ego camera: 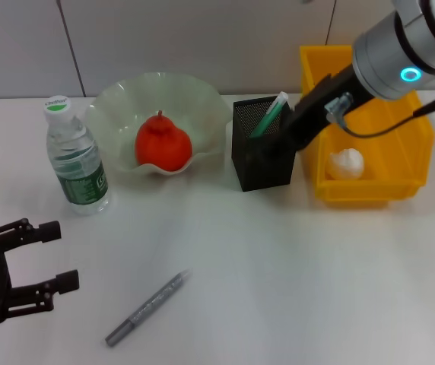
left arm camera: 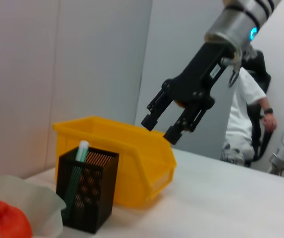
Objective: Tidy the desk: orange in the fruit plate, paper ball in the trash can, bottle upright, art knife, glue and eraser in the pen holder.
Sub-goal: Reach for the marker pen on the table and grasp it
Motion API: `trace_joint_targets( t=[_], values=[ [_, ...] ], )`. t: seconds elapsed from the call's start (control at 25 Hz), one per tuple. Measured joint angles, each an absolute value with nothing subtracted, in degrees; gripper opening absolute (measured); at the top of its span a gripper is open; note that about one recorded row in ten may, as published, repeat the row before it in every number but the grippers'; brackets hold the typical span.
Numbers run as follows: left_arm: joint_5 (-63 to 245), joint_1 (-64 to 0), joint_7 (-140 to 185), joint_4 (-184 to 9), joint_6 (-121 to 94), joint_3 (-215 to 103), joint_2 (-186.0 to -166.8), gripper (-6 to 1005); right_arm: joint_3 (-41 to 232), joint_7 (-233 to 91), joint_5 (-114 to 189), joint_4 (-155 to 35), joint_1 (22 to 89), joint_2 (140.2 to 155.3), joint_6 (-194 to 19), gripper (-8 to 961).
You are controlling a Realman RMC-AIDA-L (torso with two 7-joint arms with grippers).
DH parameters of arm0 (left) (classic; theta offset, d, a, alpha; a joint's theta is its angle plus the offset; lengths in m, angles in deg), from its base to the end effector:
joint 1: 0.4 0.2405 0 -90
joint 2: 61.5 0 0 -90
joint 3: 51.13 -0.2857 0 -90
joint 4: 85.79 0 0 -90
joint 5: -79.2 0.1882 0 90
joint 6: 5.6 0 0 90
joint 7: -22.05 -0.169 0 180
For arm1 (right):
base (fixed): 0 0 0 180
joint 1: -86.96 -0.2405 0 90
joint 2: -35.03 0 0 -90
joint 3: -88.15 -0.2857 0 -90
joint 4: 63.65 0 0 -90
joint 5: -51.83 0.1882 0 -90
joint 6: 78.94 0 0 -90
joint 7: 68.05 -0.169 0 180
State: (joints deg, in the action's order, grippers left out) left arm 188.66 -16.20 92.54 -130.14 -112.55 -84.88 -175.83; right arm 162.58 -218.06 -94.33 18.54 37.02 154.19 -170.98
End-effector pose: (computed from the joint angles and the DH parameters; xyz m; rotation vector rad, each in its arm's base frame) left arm -0.3130 0.2541 0.0336 -2.6550 -0.4785 -0.7997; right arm 0.0994 0.3991 -0.0198 -2.6484 0.6405 -0.2681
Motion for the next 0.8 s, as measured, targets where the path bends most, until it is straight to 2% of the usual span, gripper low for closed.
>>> trace_joint_targets(
  t=[0.52,0.56,0.8],
  values=[
    [199.0,-17.8,102.8,-140.4,-113.2,-85.0,-178.15,819,161.8,-217.7,-93.6,15.4,38.4,154.15,-172.9,724],
    [204.8,-18.2,110.7,-147.5,-113.0,-87.7,-179.62,819,161.8,-217.5,-93.6,15.4,38.6,154.13,-172.9,724],
    [213.4,-21.3,129.1,-154.6,-111.7,-97.9,-179.83,819,161.1,-216.3,-93.9,15.3,39.3,154.12,-172.8,724]
  ],
)
